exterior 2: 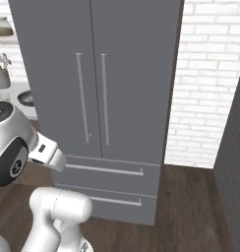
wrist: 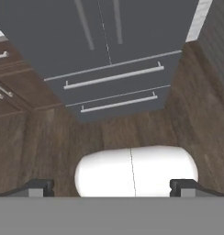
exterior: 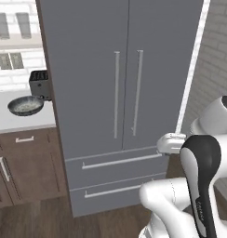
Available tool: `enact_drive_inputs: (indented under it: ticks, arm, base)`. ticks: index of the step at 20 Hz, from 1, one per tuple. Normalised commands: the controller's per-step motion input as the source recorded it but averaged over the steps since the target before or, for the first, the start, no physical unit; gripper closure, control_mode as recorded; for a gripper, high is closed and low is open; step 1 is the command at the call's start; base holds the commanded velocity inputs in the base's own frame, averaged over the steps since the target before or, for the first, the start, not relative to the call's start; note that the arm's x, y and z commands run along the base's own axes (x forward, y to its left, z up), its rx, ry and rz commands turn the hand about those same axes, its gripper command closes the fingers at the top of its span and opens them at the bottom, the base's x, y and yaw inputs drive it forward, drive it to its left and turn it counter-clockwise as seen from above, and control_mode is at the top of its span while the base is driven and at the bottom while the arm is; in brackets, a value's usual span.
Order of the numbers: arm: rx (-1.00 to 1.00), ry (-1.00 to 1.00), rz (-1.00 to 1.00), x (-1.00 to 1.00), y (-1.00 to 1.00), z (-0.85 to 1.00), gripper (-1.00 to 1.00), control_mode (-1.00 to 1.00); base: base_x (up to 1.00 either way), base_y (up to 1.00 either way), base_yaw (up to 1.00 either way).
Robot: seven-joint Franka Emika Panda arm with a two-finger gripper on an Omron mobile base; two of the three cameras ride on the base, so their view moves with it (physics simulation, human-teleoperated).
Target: Grab a lemon wedge from the fridge and one ice cube from the ice bowl, and put them in the glass of lemonade.
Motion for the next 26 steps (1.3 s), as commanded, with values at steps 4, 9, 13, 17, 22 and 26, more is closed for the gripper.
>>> enact_drive_inputs:
  ticks: [4, 9, 13, 17, 22, 26]
  arm:
    - [0.00, 0.00, 0.00, 0.00, 0.00, 0.00, -1.00, 1.00]
    - [0.00, 0.00, 0.00, 0.00, 0.00, 0.00, -1.00, 1.00]
    - [0.00, 0.00, 0.00, 0.00, 0.00, 0.00, -1.00, 1.00]
    - [0.00, 0.00, 0.00, 0.00, 0.00, 0.00, -1.00, -1.00]
    - [0.00, -0.06, 0.00, 0.00, 0.00, 0.01, -1.00, -1.00]
    - [0.00, -0.34, 0.00, 0.00, 0.02, 0.41, -1.00, -1.00]
  base:
    - [0.62, 0.00, 0.00]
    - [0.12, -0.01, 0.00]
    - [-0.12, 0.00, 0.00]
    - [-0.01, 0.00, 0.00]
    - [0.00, 0.00, 0.00]
    - [0.00, 0.00, 0.00]
